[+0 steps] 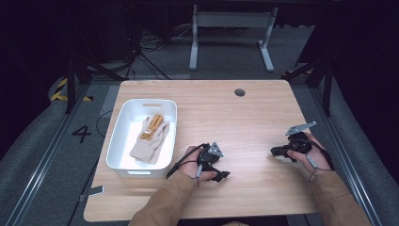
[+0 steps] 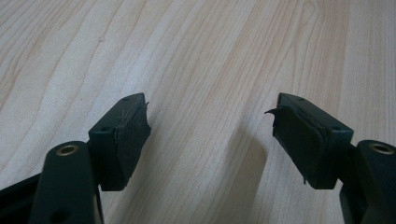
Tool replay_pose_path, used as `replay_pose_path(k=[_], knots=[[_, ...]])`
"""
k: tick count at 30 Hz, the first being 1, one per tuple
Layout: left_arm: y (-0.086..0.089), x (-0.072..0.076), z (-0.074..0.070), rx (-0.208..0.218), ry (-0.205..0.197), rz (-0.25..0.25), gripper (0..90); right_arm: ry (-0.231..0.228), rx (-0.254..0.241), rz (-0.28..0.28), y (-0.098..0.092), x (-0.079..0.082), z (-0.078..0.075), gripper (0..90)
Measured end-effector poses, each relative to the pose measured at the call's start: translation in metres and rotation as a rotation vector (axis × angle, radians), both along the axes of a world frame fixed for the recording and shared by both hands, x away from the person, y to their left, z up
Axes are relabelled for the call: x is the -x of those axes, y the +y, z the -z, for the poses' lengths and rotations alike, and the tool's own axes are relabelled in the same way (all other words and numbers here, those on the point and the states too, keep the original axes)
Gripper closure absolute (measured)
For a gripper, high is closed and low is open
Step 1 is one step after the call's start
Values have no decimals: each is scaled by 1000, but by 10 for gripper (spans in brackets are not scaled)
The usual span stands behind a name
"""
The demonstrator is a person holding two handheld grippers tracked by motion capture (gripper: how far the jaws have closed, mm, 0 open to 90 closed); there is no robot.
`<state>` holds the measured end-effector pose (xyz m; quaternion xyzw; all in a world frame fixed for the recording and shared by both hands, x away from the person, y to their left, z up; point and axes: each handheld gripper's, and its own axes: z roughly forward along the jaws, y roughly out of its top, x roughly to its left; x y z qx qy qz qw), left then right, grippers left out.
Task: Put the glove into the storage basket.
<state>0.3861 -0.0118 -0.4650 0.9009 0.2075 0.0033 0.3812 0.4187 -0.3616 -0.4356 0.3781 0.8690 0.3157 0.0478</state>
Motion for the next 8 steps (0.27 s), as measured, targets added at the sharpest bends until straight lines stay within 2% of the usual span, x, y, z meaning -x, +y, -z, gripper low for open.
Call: replay_pose_path(k=[5,8], knots=[[0,1,-1,-3,2,-3,272,2,-4,3,0,-1,0,843],[2,2,-3,9,-6,0,272,-1,-10,6,0,-2,-1,837]])
